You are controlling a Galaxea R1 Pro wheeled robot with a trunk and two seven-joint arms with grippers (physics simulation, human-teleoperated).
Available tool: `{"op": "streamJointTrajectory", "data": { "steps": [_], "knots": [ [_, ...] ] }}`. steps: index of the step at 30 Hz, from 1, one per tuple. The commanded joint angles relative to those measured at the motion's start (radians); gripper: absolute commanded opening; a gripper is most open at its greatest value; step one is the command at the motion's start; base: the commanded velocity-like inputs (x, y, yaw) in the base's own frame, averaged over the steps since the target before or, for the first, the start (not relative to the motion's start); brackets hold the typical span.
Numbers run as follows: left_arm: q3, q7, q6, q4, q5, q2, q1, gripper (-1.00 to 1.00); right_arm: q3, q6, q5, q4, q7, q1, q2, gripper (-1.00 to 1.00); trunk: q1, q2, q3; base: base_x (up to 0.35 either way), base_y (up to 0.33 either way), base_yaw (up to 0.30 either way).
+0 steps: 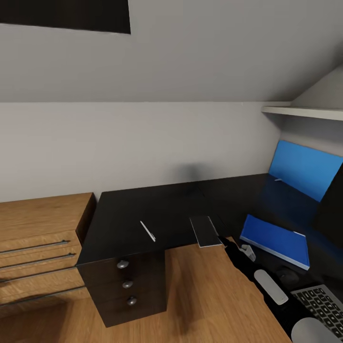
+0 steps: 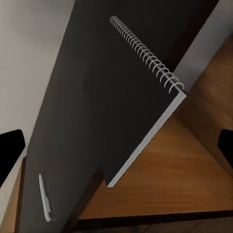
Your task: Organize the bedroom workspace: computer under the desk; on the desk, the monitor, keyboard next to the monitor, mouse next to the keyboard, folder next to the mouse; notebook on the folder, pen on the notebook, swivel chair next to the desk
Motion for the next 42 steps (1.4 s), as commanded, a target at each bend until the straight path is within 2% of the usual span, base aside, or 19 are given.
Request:
{"op": "streamJointTrajectory", "data": {
  "steps": [1,17,35,39,42],
  "knots": [
    [-0.003,-0.009,-0.001,0.000,0.011,0.000,0.000,1.00,0.003,0.001,-0.011,0.000,0.002,-0.001,0.000,1.00,0.004,-0.008,-0.004,0.000,0.000,0.000],
    [-0.004,-0.009,-0.008,0.000,0.008,-0.001,0.000,1.00,0.008,-0.004,-0.008,-0.001,0.009,-0.001,0.003,1.00,0.065,-0.120,-0.054,0.000,0.000,0.000],
    [-0.018,-0.016,-0.050,-0.014,-0.005,-0.011,0.000,1.00,0.008,-0.005,-0.006,-0.001,0.011,-0.002,0.004,1.00,0.065,-0.120,-0.054,0.000,0.000,0.000],
    [-0.019,-0.007,-0.055,-0.066,-0.006,-0.012,0.000,1.00,0.009,-0.005,-0.006,-0.001,0.011,-0.002,0.005,1.00,0.065,-0.120,-0.054,0.000,0.000,0.000],
    [-0.018,0.034,-0.056,-0.138,-0.007,0.001,0.000,1.00,0.011,-0.006,-0.007,0.000,0.011,-0.002,0.007,1.00,0.065,-0.120,-0.054,0.000,0.000,0.000]
  ]
}}
